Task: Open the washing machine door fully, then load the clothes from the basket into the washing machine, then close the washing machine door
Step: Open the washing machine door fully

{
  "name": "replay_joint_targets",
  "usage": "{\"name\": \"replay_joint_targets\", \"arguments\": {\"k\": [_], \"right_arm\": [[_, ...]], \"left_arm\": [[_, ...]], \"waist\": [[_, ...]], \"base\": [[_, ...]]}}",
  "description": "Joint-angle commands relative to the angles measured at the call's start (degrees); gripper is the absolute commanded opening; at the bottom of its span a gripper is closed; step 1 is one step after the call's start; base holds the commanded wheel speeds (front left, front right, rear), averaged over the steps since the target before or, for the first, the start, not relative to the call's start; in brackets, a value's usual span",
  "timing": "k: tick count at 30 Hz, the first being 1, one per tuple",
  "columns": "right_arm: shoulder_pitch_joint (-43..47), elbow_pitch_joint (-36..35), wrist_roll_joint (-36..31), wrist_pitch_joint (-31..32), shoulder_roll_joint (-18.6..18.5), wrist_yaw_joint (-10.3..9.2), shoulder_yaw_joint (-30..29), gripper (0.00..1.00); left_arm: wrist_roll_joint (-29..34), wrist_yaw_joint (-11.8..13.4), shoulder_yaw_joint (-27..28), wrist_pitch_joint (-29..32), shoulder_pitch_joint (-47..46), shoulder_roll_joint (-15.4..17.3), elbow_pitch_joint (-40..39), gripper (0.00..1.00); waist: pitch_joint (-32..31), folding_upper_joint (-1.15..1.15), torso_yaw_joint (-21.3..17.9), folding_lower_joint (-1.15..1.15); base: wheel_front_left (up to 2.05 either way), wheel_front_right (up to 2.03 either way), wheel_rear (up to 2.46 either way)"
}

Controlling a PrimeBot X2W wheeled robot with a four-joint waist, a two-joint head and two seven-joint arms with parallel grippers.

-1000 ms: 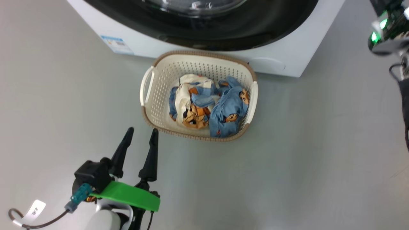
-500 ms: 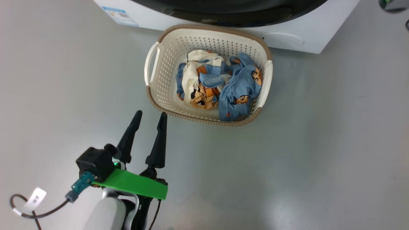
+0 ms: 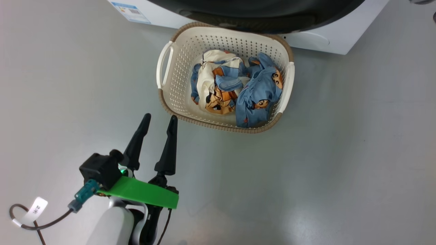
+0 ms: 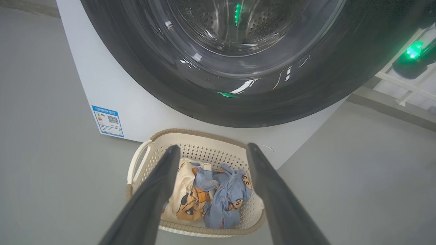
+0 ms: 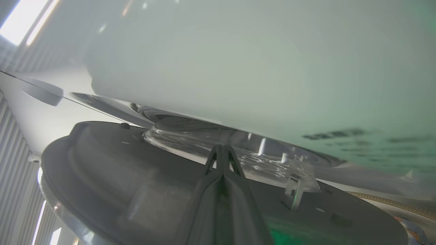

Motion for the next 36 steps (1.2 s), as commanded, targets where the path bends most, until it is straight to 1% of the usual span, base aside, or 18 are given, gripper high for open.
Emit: {"name": "replay_joint_targets", "arguments": {"k": [1,11,17,36], "right_arm": [[1.5,-2.2,-0.5,0.8,2.2,0.57,1.1,0.00],[9.3,-5.2,-0.9,2.0,3.6,0.57,2.6,0.00],[14.4,-7.7,-1.0,3.0,5.0,0.57,3.8,0.00],[28.5,-14.8,-1.0,6.1,9.3,0.57,8.0,0.00]], "left_arm": [[-0.1,0.2,2.1,-0.4,-0.4,1.1,-1.1,1.00],[1.1,0.0,2.9,-0.4,0.9,1.1,0.5,1.00],[2.0,-0.2,3.7,-0.4,1.9,1.1,1.8,1.00],[3.5,-0.6,6.0,-0.4,6.4,1.1,2.8,1.00]], "waist": [[-0.6,0.00,-0.4,0.00],[-4.8,0.00,-2.0,0.00],[-7.5,0.00,-2.5,0.00],[-15.4,0.00,-2.2,0.00]], "base": [[0.00,0.00,0.00],[0.00,0.00,0.00],[0.00,0.00,0.00],[0.00,0.00,0.00]]}}
